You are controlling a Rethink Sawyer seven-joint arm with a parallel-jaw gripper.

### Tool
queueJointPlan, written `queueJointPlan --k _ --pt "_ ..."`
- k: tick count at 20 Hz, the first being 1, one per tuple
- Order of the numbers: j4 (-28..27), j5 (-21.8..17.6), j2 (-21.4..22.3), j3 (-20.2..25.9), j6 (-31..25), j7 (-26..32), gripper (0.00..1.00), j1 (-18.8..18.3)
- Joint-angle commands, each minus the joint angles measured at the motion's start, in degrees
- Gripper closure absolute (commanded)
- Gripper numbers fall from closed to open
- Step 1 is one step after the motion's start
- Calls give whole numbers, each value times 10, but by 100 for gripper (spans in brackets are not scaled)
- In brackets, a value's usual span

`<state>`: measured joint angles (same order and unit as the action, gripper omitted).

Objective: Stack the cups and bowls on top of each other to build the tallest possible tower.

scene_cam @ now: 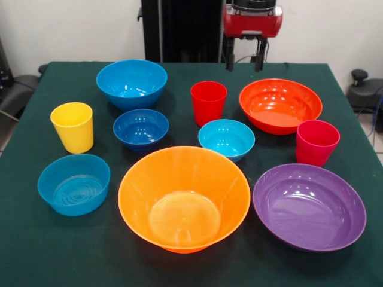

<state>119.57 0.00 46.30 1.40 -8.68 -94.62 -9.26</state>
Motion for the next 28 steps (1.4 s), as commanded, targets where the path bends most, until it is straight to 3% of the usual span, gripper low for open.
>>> queueJointPlan --k 1,15,23,28 --pt "33 -13 -51 23 40 -101 0 8" --pt "-8 -31 -124 41 83 -83 0 -14" --pt "1 -23 -97 25 85 -95 0 -3" --pt "-55 1 -123 14 65 -92 0 11"
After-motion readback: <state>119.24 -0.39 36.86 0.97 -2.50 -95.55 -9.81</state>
